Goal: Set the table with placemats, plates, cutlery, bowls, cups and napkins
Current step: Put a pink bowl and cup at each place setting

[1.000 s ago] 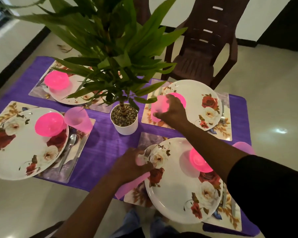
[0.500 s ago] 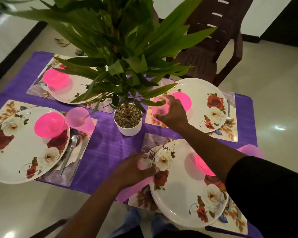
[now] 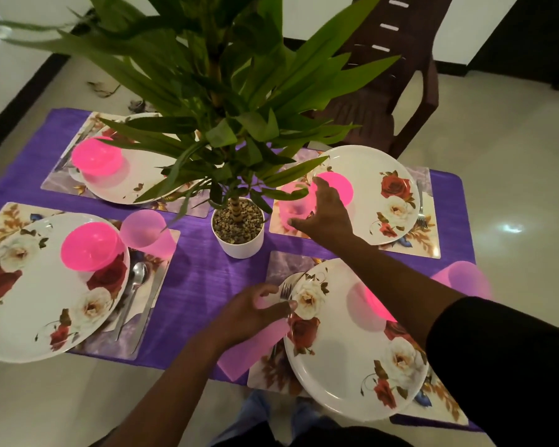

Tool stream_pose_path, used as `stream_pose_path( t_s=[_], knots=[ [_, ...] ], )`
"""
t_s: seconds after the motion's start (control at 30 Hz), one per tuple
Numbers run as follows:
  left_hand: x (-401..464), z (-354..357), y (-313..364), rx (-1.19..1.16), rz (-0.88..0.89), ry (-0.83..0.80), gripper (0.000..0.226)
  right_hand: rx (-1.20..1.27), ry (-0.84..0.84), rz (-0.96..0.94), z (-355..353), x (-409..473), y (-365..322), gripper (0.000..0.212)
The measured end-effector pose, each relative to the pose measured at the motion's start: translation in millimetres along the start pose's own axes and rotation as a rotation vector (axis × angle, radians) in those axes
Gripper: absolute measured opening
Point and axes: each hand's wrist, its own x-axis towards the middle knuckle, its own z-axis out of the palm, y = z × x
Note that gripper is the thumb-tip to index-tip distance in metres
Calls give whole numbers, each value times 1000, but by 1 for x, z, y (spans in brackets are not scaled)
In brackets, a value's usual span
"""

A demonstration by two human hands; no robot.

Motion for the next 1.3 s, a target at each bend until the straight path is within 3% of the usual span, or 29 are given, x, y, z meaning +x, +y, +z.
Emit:
stream_pose_path(
  t_s=[0.07,0.17,0.27,0.4,0.5,0.6,0.7,0.83,1.07,1.2,1.3],
  knots=[
    [-1,-1,0,-87,-4,-48,92,37,87,14,-6,-14,-1,96],
    [-2,-4,1,-213,8,-77,68,12,244,28,-16,-48,-6,57],
    [-2,-14,1,-380,-49,-130,52,42,110,89,-32,-84,-11,12],
    [-15,-30,-1,-602,-97,-250,68,338,-468,120,-44,-136,-19,23],
    [-27,-38,2,-706,-80,-265,77,380,-669,11,-39,-159,-39,22],
    [-37,-48,7,-799,-56,-228,83,401,-715,-125,-29,-161,-64,35],
    [-50,-43,0,-868,-42,-171,91,467,-746,-117,-12,-165,-74,48],
    [-74,-35,-18,-949,-52,-80,86,590,-812,-118,8,-177,-83,41],
    [-121,-37,-71,-990,-41,54,76,547,-920,-146,42,-201,-119,41],
    [-127,-59,-70,-919,-11,286,61,516,-913,-167,43,-190,-149,37],
    [-128,-84,-66,-881,33,467,39,506,-815,-130,46,-178,-171,35]
  ],
)
